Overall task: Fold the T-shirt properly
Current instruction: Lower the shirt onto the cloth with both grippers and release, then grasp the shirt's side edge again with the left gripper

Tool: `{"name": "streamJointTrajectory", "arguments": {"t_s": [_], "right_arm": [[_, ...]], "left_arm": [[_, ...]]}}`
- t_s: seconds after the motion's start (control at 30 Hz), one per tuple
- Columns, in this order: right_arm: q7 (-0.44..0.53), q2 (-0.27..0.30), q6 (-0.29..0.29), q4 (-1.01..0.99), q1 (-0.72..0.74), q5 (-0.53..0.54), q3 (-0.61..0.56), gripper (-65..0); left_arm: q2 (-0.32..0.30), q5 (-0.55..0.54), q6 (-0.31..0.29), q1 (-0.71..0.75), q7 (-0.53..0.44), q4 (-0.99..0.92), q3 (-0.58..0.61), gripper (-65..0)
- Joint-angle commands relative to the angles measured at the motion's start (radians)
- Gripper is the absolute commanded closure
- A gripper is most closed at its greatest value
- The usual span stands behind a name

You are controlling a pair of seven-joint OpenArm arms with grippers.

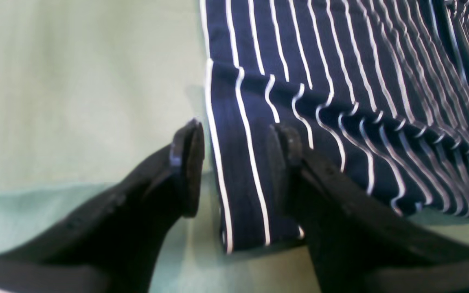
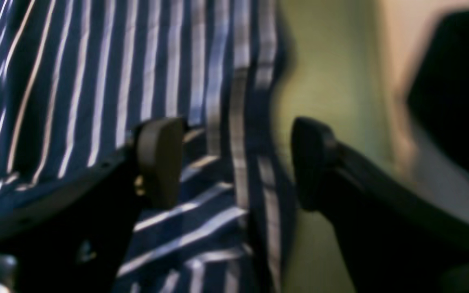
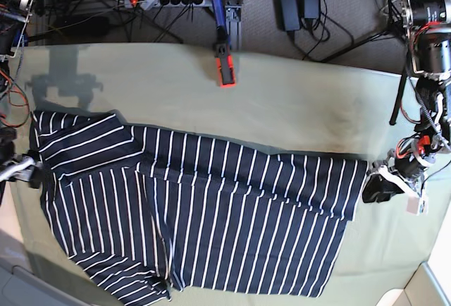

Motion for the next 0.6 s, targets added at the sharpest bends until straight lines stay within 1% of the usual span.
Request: {"name": "streamJointTrajectory", "arguments": {"t_s": [0.0,0.1,0.13,0.17,0.23,0.4,0.47,0.57], "right_arm": [[0.001,0.025,0.057,0.013,0.012,0.021,0.051,-41.1],[-0.011,0.029,0.057,0.013,-0.037,0.044,0.167,-41.1],[-0.011,0.031,0.057,0.012,-0.06,0.057,0.195,-41.1],[-0.011,0.031,0.057,0.012,-0.084,0.068,0.218,-41.1],[-0.015,0.029,0.057,0.011,-0.134,0.091,0.242,-41.1],[-0.015,0.022,0.057,0.01,-0.22,0.127,0.243,-41.1],[-0.015,0.008,0.057,0.01,-0.228,0.127,0.244,-41.1],[-0.015,-0.03,0.057,0.008,-0.228,0.129,0.244,-41.1]], "left_arm": [[-0.018,-0.039,-0.01,-0.024,-0.006,0.018,-0.028,-29.0],[-0.017,-0.122,-0.043,-0.023,0.061,0.018,-0.085,-29.0],[-0.017,-0.164,-0.069,-0.014,0.09,0.019,-0.097,-29.0],[-0.014,-0.201,-0.092,-0.006,0.107,0.019,-0.099,-29.0],[-0.007,-0.244,-0.123,0.022,0.12,0.019,-0.098,-29.0],[0.04,-0.306,-0.123,0.095,0.125,0.02,-0.098,-29.0],[0.057,-0.346,-0.123,0.117,0.142,0.02,-0.098,-29.0],[0.077,-0.373,-0.123,0.149,0.154,0.029,-0.098,-29.0]]}}
